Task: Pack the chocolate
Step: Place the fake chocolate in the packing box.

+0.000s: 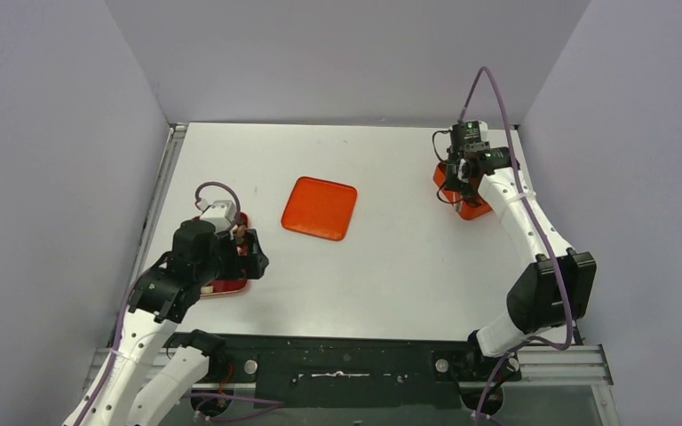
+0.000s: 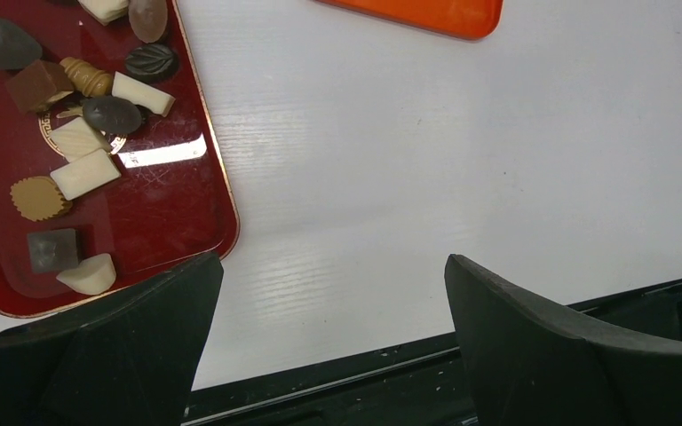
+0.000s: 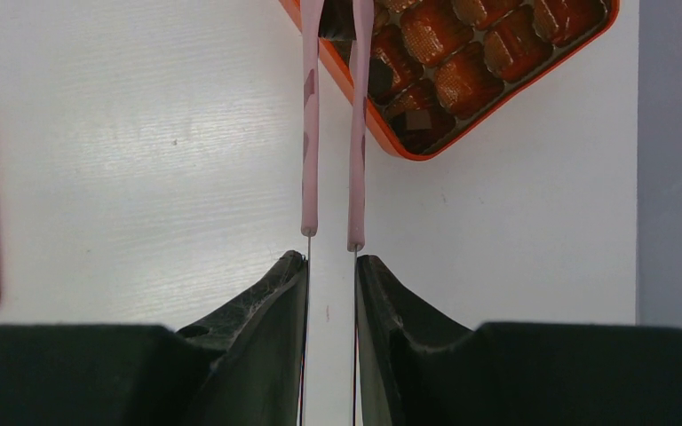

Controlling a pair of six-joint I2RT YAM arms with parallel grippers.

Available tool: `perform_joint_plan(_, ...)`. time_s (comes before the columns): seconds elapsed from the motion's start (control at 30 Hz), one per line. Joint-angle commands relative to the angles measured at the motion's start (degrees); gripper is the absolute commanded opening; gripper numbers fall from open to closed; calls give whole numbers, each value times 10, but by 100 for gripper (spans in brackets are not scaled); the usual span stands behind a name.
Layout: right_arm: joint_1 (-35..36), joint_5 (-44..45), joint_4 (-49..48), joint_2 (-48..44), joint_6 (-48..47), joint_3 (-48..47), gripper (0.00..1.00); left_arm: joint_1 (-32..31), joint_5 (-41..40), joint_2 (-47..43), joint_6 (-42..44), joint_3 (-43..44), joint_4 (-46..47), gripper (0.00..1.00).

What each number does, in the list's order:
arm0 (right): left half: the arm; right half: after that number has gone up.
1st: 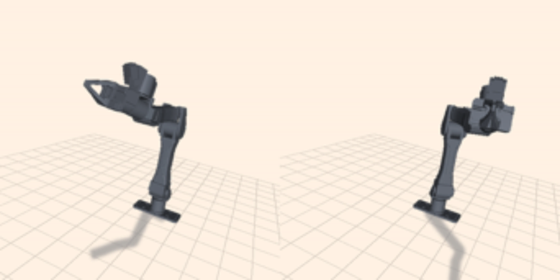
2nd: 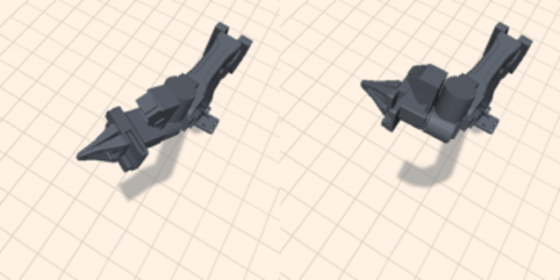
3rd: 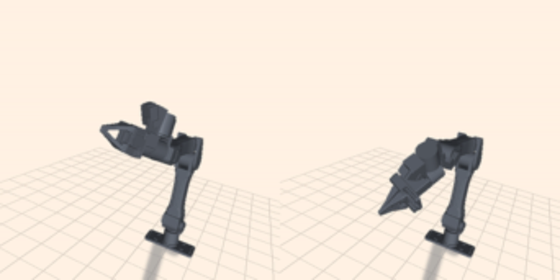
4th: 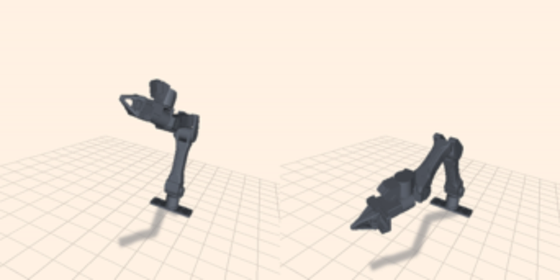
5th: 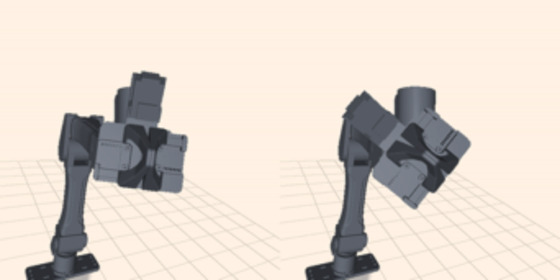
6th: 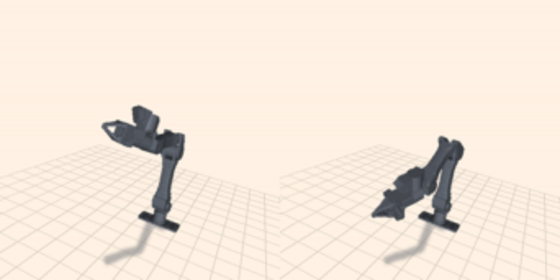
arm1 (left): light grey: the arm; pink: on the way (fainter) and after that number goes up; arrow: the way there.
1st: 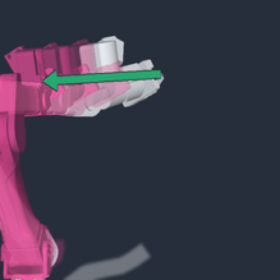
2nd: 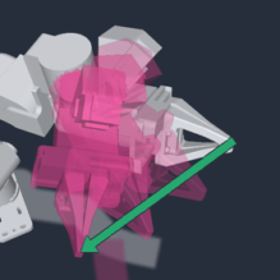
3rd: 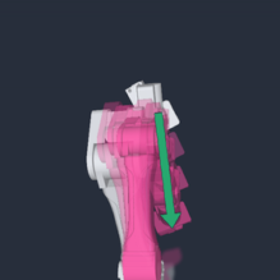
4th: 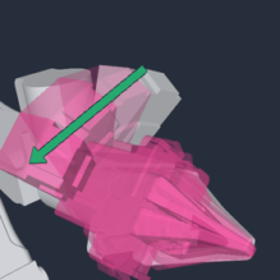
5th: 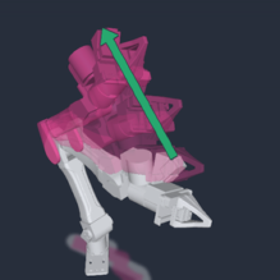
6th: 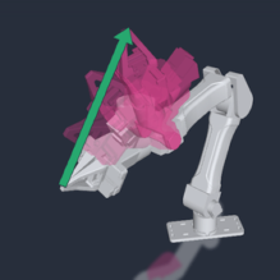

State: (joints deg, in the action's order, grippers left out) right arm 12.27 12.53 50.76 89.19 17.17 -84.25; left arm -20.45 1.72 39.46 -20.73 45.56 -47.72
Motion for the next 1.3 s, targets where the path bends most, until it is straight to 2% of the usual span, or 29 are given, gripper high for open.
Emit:
perform_joint_plan(0.0,-19,-6,-62,14,-4,15,24,4,-13,-15,4,1,33,97)
perform_joint_plan(0.47,-51,-12,-95,70,5,15,27,4,-40,-32,3,-4,33,97)
perform_joint_plan(0.7,-57,-29,-88,90,2,8,32,4,-45,-32,4,-4,32,97)
perform_joint_plan(0.9,-58,-28,-80,75,3,8,36,4,-47,-39,3,-4,28,97)
perform_joint_plan(1.27,-36,-42,-37,15,4,-7,32,3,-73,-52,4,5,15,97)
